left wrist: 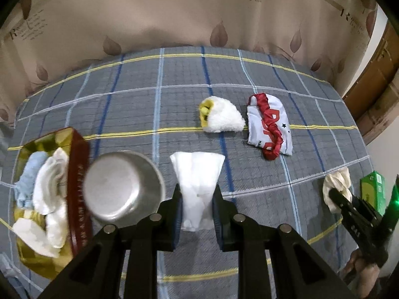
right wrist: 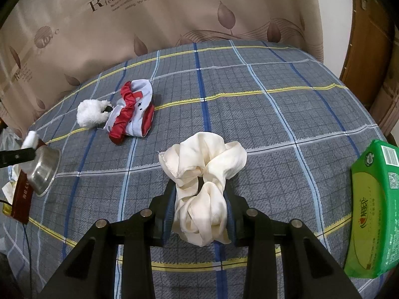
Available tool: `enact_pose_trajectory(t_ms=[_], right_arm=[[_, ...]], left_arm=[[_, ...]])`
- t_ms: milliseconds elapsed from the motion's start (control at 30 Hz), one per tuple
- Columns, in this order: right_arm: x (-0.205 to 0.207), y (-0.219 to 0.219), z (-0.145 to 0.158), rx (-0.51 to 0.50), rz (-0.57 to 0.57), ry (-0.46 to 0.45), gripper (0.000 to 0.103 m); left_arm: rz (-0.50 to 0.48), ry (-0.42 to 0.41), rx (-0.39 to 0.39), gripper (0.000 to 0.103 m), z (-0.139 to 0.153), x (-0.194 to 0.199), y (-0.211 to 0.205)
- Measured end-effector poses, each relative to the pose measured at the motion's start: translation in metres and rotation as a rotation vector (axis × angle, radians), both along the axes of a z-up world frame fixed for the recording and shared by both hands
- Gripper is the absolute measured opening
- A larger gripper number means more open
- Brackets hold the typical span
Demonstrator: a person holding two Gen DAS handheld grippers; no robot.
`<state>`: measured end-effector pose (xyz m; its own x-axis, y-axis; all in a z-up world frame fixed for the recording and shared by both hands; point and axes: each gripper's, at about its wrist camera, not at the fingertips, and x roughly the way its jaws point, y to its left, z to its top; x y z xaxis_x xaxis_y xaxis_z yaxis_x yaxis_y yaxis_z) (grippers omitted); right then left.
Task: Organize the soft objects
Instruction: 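Carry the white pad with the left gripper over the gold tray, then lower the white pad into the tray and open the left gripper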
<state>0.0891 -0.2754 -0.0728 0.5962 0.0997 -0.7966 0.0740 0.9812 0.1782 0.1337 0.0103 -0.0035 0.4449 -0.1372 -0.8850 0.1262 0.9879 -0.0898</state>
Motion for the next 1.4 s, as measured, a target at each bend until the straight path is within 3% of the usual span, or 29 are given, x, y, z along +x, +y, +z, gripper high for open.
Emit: enact_pose_trajectory(t_ms=[200,700,933,1167,1400], right_arm=[[0.001,0.001,-0.001,-0.007,0.001,0.001,0.032],[0.001,0.002,-0.002,-0.021,0.01,0.007,0.032],[0.001,0.005,-0.003,-0.026,0.017,0.012,0.032],[0.001,0.006,-0.005,-0.03,0.015,0.018,0.032],[0.002,0.005,-0.007,-0.032,0.017,0.025,0.032]], left_arm=[[0.049,-0.001,-0.011,0.022,0.012,-0.016,0.041],[0.281,-0.032,0.084,0.022,0.033,-0.029,0.17],[0.345,0.003,0.117,0.022,0.021,-0.022,0.208],[0.352,0.03,0.11,0.023,0.004,-0.012,0.222],[0.373,0.096,0.086,0.052,-0.012,-0.003,0.231]])
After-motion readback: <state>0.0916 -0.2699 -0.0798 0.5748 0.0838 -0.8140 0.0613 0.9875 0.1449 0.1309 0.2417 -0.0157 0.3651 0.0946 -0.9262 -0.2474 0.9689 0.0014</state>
